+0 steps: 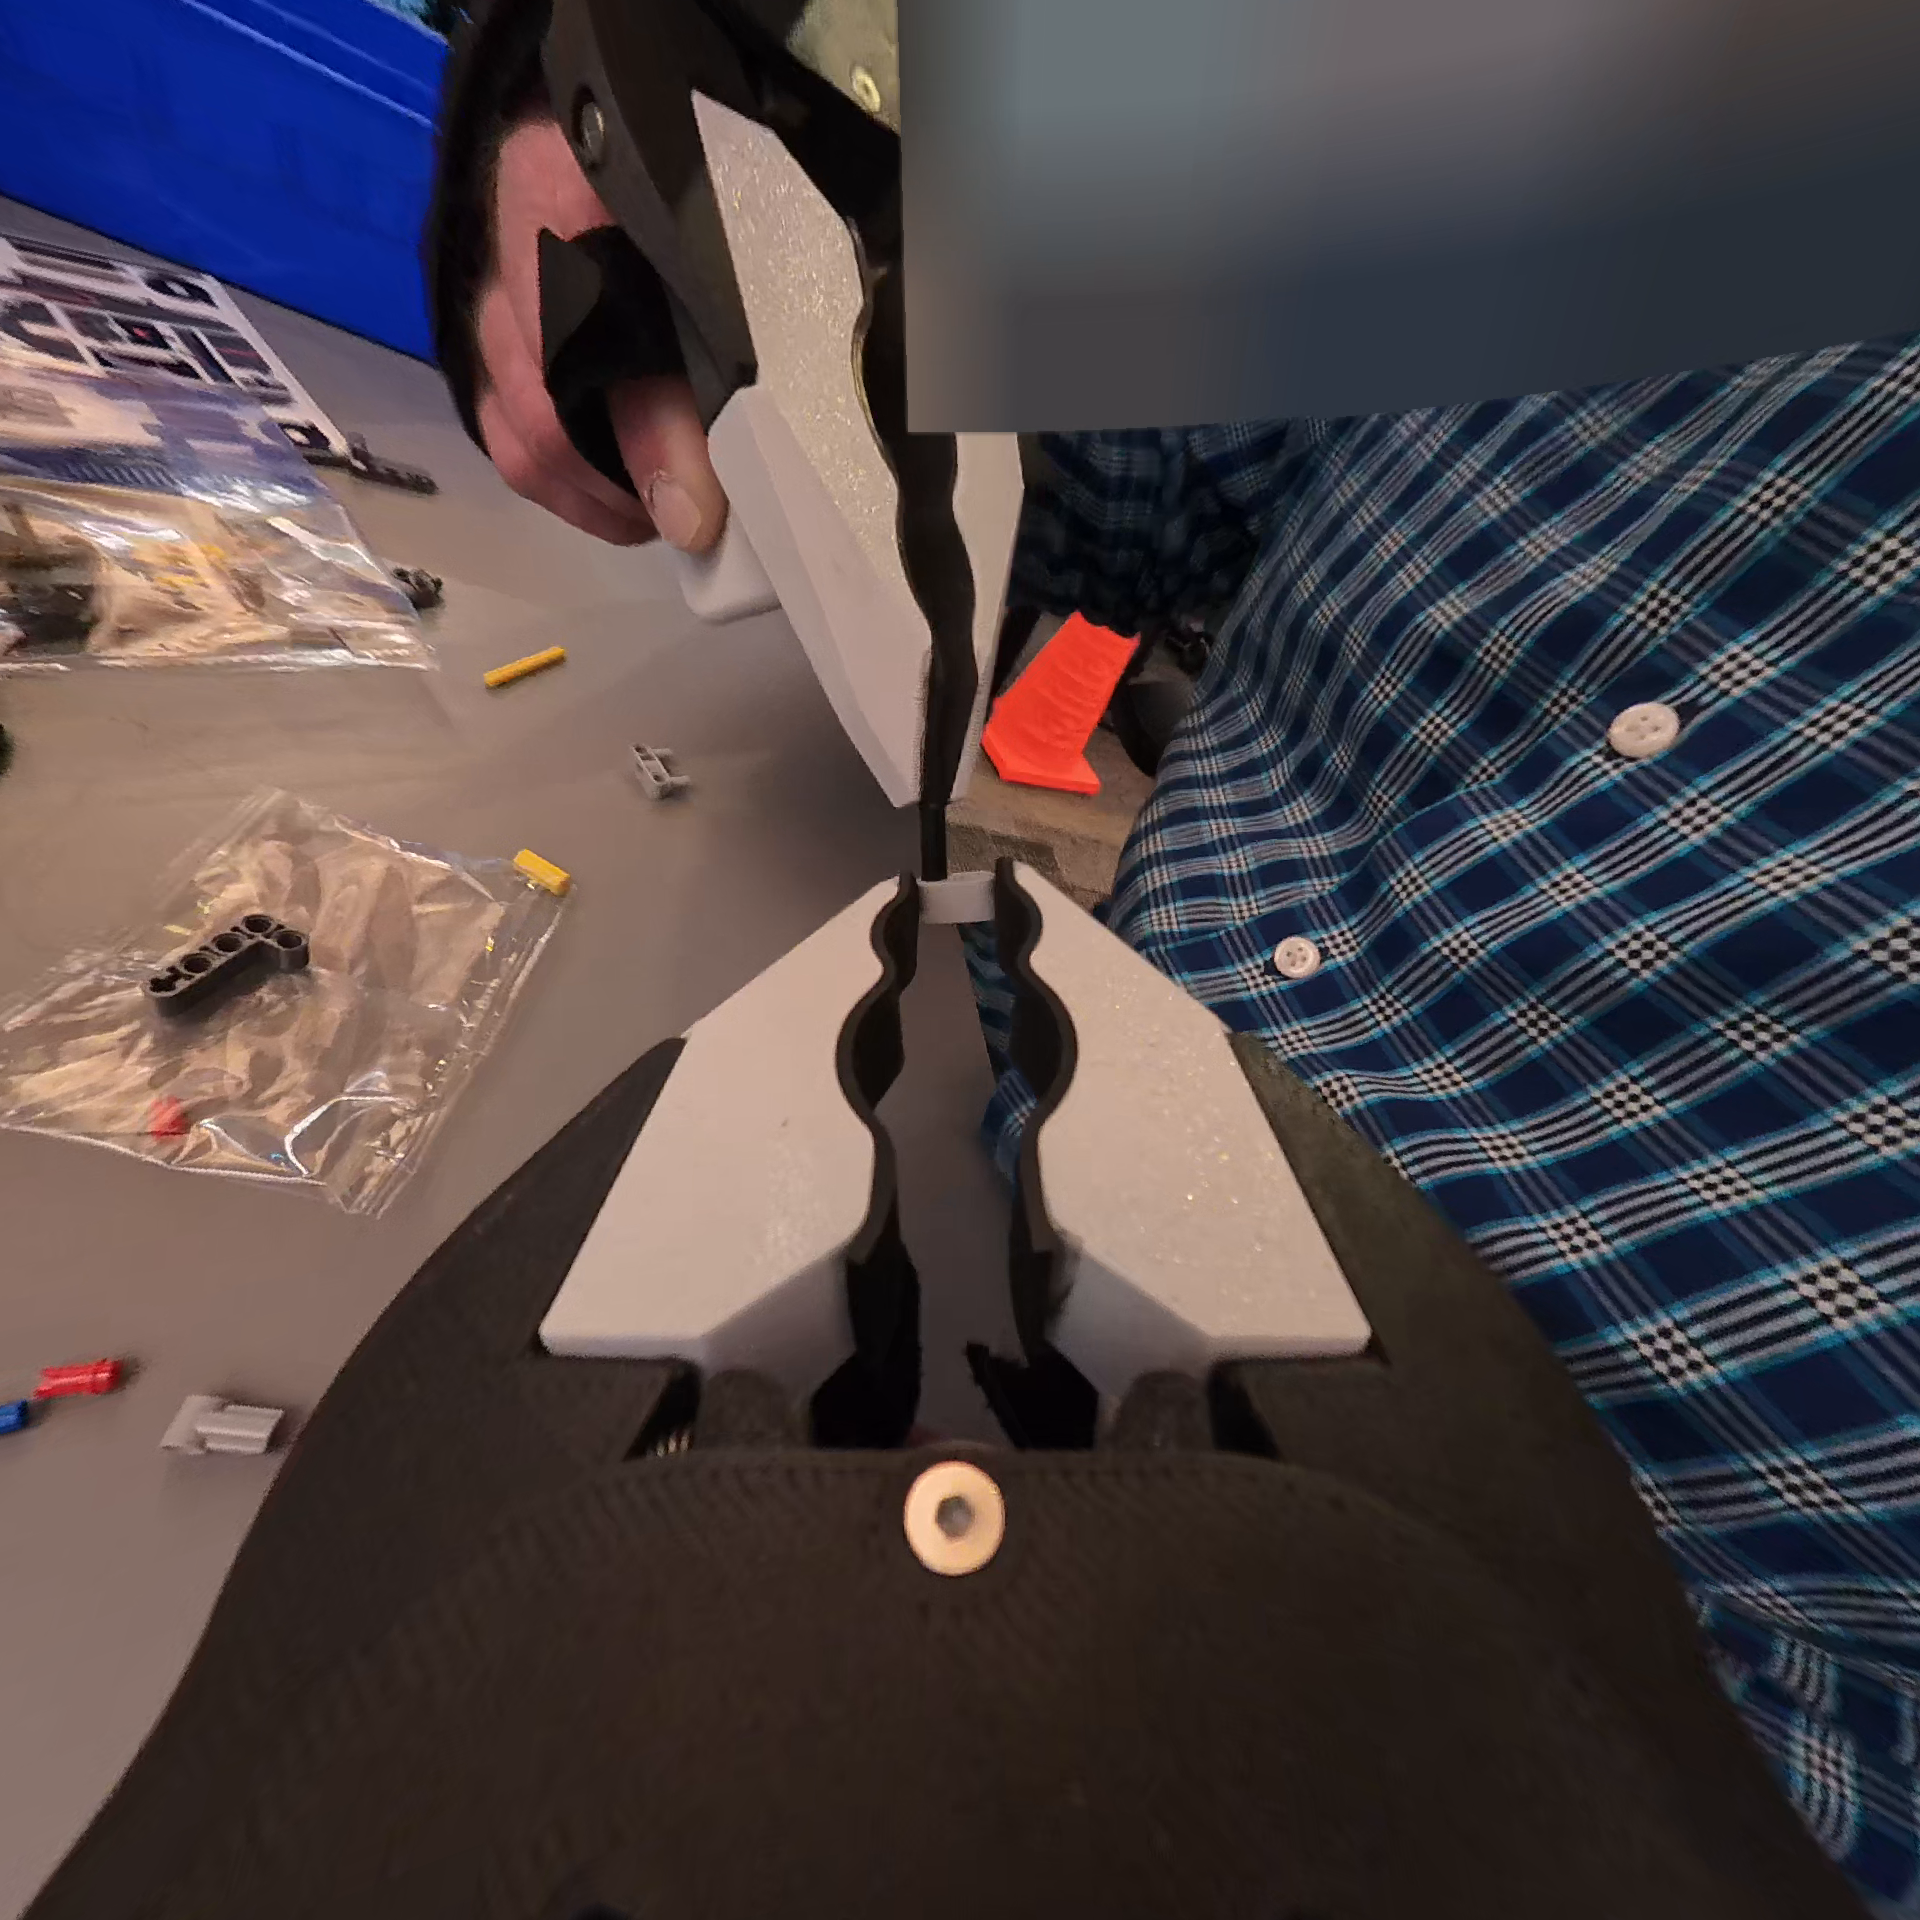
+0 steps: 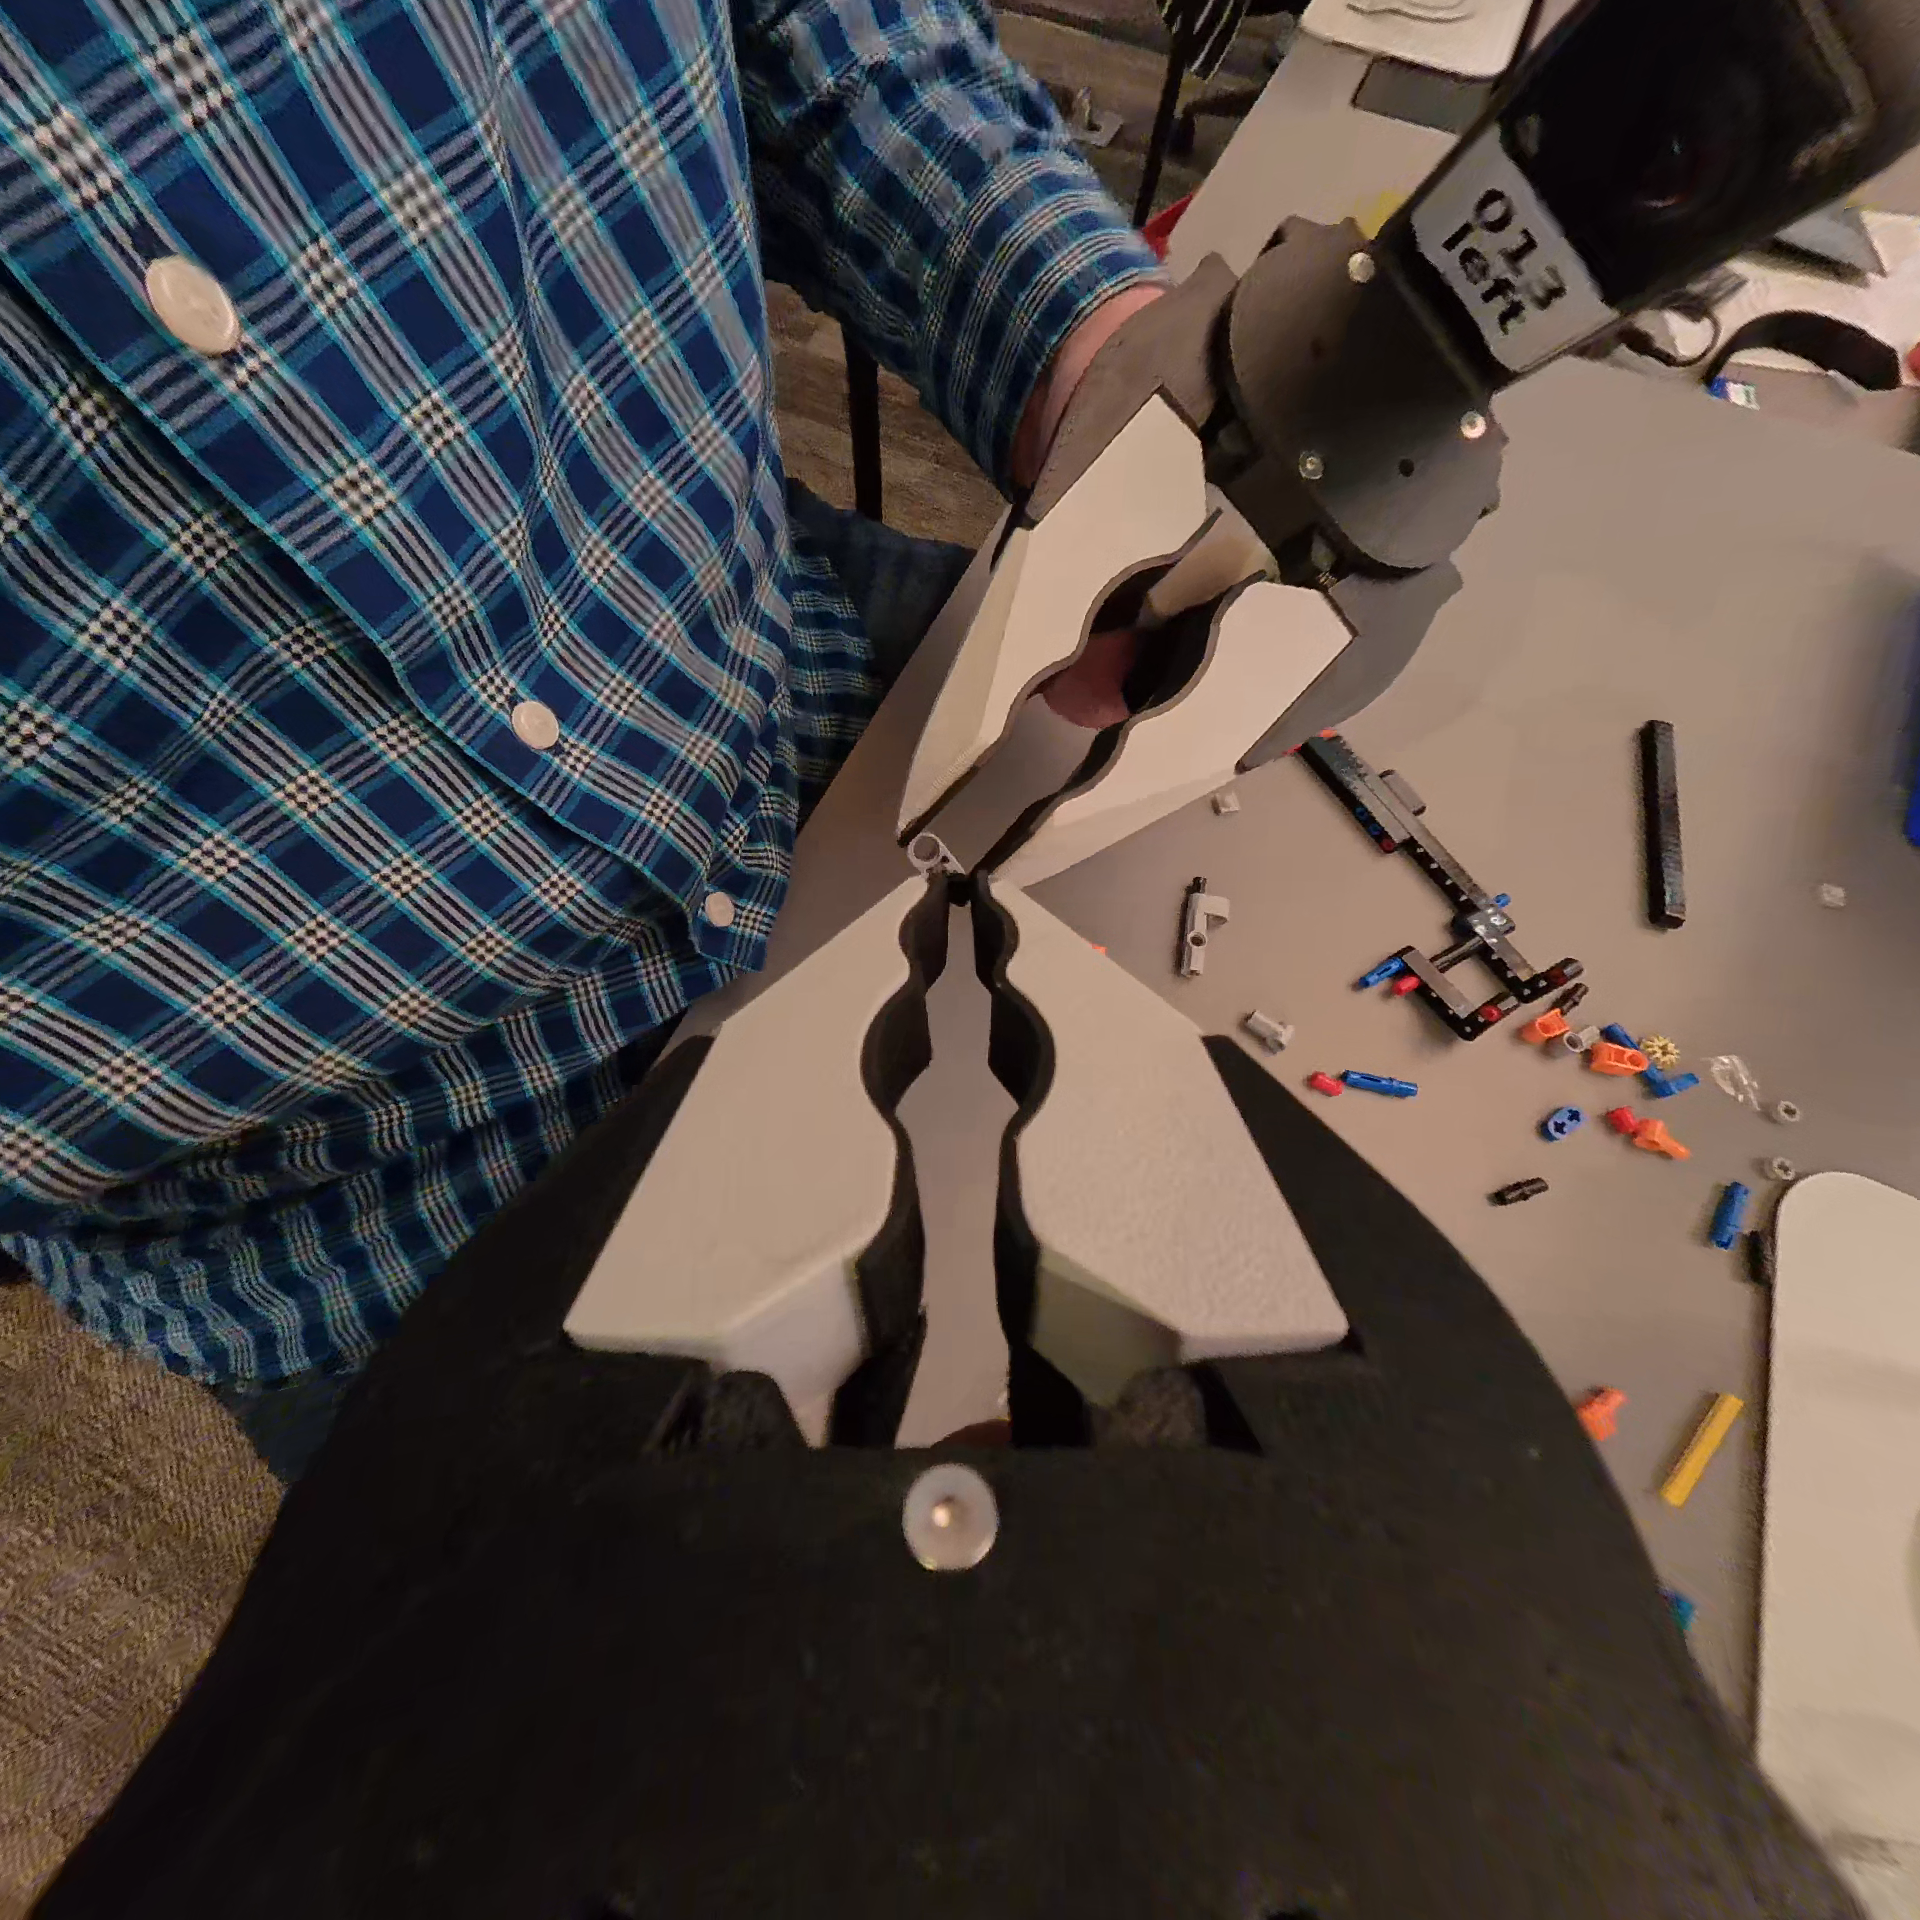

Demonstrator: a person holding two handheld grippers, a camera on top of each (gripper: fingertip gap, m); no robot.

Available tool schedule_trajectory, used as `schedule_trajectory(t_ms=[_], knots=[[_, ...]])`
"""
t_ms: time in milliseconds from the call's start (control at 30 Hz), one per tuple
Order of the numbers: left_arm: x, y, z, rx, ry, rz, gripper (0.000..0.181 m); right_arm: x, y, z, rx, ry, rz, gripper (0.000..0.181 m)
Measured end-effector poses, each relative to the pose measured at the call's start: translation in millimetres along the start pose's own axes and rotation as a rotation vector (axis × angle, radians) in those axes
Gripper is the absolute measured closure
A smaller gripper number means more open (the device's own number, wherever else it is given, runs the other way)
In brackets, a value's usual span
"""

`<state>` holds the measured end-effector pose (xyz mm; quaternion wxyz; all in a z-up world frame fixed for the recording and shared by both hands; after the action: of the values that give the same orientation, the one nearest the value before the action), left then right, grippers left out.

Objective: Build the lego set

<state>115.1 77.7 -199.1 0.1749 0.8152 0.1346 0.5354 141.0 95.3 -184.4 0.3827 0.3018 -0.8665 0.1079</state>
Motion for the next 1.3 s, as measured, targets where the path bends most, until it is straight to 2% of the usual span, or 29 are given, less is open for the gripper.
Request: schedule_trajectory(t_ms=[133, 500, 900, 1033, 1067, 1100, 1200, 1267, 1300], knots=[[3.0, -2.1, -2.1, 0.028, 0.010, 0.012, 0.170, -0.8, 2.8, -3.1, -0.025, 0.022, 0.035, 0.179], [8.0, 7.3, 0.1, -0.054, 0.030, 0.003, 0.170, 5.0, -5.9, -7.7, -0.014, 0.056, -0.030, 0.179], [3.8, 6.7, 4.4, -0.064, 0.007, -0.010, 0.170, 1.6, -8.9, -4.5, 0.021, 0.031, -0.026, 0.179], [9.6, 1.6, -0.3, -0.070, 0.081, -0.049, 0.170, 3.2, -0.9, -11.3, -0.021, 0.059, 0.013, 0.178], [11.2, 0.8, -0.7, -0.069, 0.093, -0.055, 0.170, 3.8, 2.0, -13.5, -0.040, 0.060, 0.025, 0.171], [13.4, 0.0, -1.2, -0.069, 0.108, -0.060, 0.169, 4.8, 4.3, -15.3, -0.061, 0.062, 0.032, 0.156], [21.0, -1.9, -4.0, -0.084, 0.161, -0.083, 0.169, 5.7, 6.4, -17.7, -0.107, 0.062, 0.029, 0.156], [26.2, -3.9, -7.9, -0.088, 0.203, -0.103, 0.169, 4.4, 11.6, -23.6, -0.183, 0.059, 0.042, 0.144], [29.4, -5.2, -10.3, -0.093, 0.233, -0.118, 0.169, 4.8, 13.0, -28.3, -0.230, 0.062, 0.041, 0.143]])
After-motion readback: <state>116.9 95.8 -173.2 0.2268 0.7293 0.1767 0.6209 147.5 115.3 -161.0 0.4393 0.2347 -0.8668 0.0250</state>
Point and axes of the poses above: each gripper's, where its closed fingertips meet, z out along the fingers, x out of its top, y = z × x across the jaws, the point moved 2 cm from there along -z, back along the fingers, and after that the axes turned 11 degrees about -y, right-handed, at the moved point
